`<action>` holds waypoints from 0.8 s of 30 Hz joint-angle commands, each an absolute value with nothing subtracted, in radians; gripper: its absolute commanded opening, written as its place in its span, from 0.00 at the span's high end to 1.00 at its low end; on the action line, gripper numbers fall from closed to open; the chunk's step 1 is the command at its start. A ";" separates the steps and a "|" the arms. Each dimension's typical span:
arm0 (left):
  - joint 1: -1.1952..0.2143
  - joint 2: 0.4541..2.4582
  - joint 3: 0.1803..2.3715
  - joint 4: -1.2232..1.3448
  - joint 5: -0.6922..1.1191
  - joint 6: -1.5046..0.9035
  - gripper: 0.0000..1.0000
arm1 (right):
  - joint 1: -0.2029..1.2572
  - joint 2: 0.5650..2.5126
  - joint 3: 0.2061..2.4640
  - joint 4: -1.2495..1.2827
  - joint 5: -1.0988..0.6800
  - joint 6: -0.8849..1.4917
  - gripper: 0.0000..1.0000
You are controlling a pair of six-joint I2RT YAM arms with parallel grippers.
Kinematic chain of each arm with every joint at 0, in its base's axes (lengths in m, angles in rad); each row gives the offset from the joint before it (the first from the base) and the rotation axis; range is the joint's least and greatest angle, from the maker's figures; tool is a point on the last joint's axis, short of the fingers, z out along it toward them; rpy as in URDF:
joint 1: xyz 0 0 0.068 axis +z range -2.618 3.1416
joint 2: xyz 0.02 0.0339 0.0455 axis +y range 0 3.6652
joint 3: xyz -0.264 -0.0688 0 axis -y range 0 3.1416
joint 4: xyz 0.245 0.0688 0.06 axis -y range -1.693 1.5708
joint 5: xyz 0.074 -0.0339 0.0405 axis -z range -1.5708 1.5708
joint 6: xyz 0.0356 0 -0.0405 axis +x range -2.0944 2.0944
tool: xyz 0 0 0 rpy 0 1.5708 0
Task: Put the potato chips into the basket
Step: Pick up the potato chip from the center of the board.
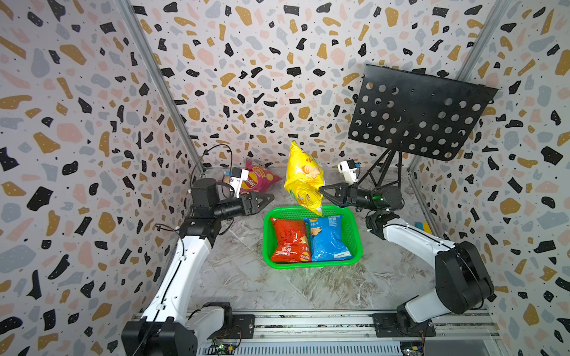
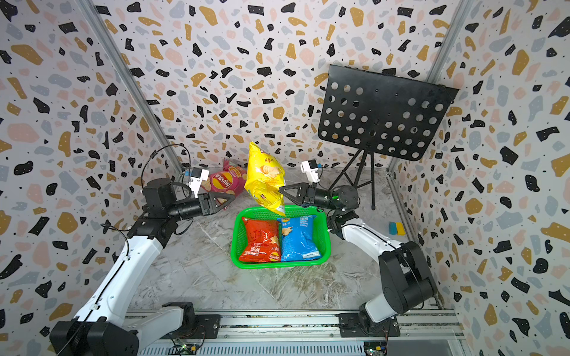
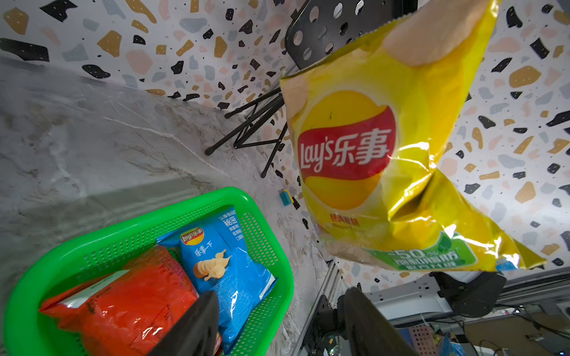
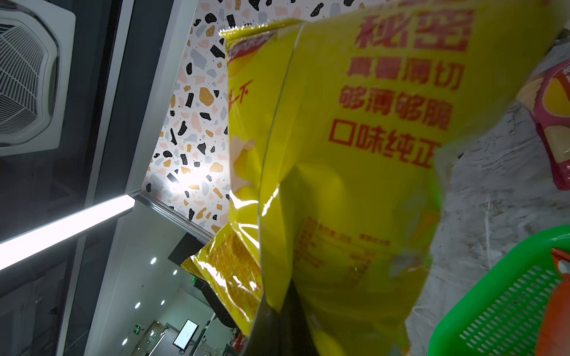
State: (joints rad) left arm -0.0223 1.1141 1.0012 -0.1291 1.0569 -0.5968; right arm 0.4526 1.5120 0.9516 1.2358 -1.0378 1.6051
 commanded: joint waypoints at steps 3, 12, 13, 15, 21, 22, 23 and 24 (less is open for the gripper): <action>-0.024 1.095 0.976 0.124 1.104 -0.797 0.40 | 0.479 1.484 0.947 1.272 -1.063 1.583 1.00; -0.089 1.046 0.983 0.043 1.075 -0.659 0.43 | 0.516 1.502 0.966 1.239 -1.057 1.551 1.00; -0.099 1.045 0.984 0.036 1.074 -0.645 0.43 | 0.518 1.505 0.969 1.243 -1.057 1.555 1.00; -0.115 1.043 0.992 0.006 1.062 -0.608 0.44 | 0.523 1.509 0.972 1.244 -1.057 1.557 1.00; -0.130 1.058 1.012 -0.007 1.051 -0.589 0.51 | 0.541 1.520 0.985 1.253 -1.060 1.567 1.00; -0.131 1.060 1.016 -0.003 1.051 -0.593 0.53 | 0.544 1.522 0.987 1.253 -1.061 1.569 1.00; -0.132 1.060 1.019 0.001 1.050 -0.595 0.55 | 0.545 1.523 0.988 1.254 -1.062 1.569 1.00; -0.133 1.059 1.022 0.004 1.048 -0.597 0.58 | 0.546 1.525 0.988 1.255 -1.063 1.569 1.00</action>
